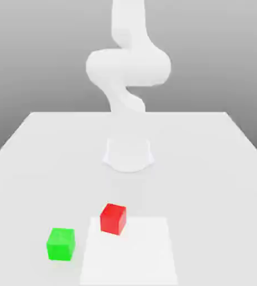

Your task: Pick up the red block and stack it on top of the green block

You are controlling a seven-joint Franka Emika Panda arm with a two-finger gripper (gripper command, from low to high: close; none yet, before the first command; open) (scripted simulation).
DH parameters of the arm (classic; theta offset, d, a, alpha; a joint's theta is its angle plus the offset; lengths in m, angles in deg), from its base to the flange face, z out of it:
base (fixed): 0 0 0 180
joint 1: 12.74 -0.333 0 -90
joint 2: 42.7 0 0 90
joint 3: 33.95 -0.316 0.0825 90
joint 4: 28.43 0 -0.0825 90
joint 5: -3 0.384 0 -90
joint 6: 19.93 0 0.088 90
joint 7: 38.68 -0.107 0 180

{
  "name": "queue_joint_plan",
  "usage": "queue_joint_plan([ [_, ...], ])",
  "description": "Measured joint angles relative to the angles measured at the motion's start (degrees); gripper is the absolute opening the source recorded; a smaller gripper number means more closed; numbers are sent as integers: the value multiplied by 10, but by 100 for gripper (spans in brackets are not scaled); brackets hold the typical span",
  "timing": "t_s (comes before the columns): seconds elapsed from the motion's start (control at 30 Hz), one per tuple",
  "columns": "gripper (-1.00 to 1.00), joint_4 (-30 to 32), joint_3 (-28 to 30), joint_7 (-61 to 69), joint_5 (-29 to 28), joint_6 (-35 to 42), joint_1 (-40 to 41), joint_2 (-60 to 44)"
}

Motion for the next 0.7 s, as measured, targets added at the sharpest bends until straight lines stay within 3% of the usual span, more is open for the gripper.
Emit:
queue_joint_plan([
  [0.53,0,284,-6,-99,0,-232,55,-307],
  [0.7,0,305,-3,-114,-1,-347,61,-454],
])
